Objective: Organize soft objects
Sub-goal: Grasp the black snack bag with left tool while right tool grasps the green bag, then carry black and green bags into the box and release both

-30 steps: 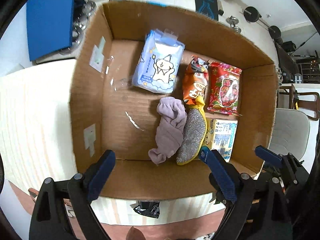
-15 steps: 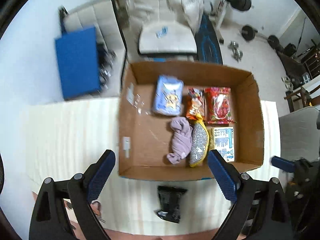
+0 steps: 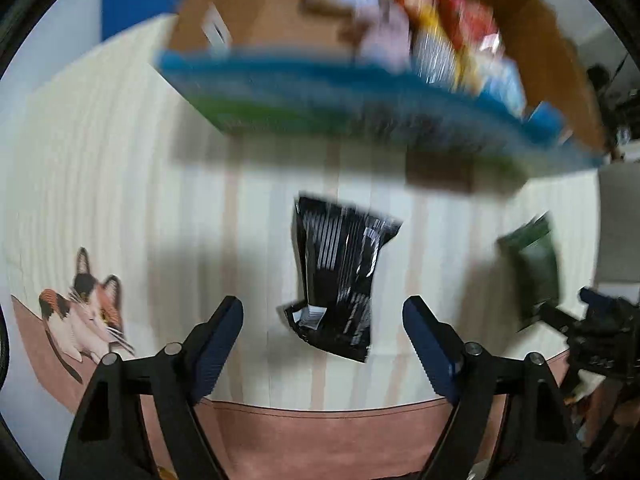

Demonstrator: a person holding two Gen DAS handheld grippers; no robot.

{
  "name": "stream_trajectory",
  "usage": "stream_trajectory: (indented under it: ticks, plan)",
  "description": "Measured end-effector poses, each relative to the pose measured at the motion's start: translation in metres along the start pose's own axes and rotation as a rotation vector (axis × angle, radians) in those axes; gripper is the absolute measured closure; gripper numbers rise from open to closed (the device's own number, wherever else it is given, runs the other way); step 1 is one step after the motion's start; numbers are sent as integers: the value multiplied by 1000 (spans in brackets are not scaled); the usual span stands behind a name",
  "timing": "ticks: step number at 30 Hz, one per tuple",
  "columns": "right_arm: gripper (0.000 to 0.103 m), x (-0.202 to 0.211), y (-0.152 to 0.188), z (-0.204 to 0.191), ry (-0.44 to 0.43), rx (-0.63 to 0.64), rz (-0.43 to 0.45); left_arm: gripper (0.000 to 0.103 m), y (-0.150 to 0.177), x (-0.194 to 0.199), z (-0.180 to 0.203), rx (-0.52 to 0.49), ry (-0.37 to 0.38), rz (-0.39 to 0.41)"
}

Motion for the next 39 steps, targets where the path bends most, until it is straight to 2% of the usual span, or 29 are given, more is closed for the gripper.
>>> stream_trajectory:
  ticks: [4, 11, 13, 14, 15, 16, 17, 20, 24, 27, 32, 34, 37, 39]
  plan:
    - [1, -23, 1, -3, -9, -14, -16, 22, -4, -40, 0, -19, -36, -67]
    - [14, -38, -7, -6, -19, -33, -33, 22, -12, -72, 0, -19, -61, -116]
    - [18, -41, -7, -6, -19, -35, -42, 30, -11, -78, 1, -23, -57, -122]
    - [24, -43, -8, -5, -20, -37, -47, 32, -11, -77, 1, -19, -46, -115]
    - [33, -46, -7, -5, -20, -37, -52, 39, -10, -77, 2, -20, -45, -110]
    - [39, -48, -6, -4, -16, -39, -53, 53, -9, -74, 5, -28, -45, -100]
    - [48, -49, -6, -4, -7, -38, -53, 59, -8, -72, 8, -32, -44, -91]
    - [62, -48, 1, -3, 12, -37, -40, 61, -4, -71, 14, -19, -33, -90]
    - [66, -40, 19, -5, -61, -33, -63, 61, 16, -71, 21, -34, -47, -93]
    - [66, -26, 34, -9, -135, -23, -52, 61, 29, -53, 28, -28, -11, -79]
    - [67, 17, 42, -15, -281, -21, 2, 61, 23, 29, 50, -73, 47, 49]
    - [67, 38, 38, -9, -323, -23, 43, 61, 6, 69, 60, -110, 50, 116]
    - [67, 83, 22, -8, -384, -17, 123, 61, -26, 111, 65, -152, 44, 160]
    - [67, 106, 11, -11, -408, -10, 165, 61, -53, 130, 65, -184, -4, 186]
Point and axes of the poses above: each gripper's, at about its wrist camera, not at the fingertips, and x roughly against the way its jaws point, z to its right, y to its underside, the point moved 1 cm from there along -x, roughly the way its jaws point, and after that the axes turned 10 degrees about y, right-handed, at the moved point
